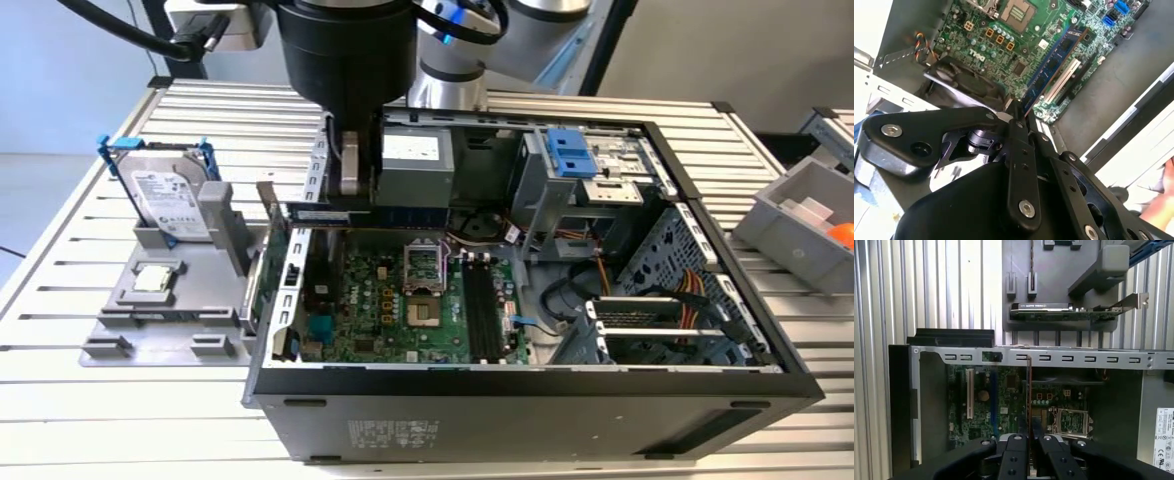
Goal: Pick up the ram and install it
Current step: 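Pick up the ram and move it above insertion slot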
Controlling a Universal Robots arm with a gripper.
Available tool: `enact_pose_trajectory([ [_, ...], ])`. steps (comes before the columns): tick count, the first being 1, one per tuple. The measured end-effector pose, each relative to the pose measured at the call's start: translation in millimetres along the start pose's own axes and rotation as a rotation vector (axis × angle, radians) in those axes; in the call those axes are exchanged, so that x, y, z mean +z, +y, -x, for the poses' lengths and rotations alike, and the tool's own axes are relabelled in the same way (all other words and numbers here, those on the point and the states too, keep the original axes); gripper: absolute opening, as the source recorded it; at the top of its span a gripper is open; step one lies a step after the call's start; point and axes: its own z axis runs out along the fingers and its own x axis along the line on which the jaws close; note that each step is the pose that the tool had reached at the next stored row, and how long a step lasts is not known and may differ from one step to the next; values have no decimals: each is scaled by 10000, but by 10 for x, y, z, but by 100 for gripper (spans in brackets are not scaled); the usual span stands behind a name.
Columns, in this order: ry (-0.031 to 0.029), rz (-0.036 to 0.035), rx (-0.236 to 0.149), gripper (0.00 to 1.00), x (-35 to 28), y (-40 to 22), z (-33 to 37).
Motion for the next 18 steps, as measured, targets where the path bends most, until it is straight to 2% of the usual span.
enact_pose_trajectory([
  [18,-1,5,-10,0,4,-225,3],
])
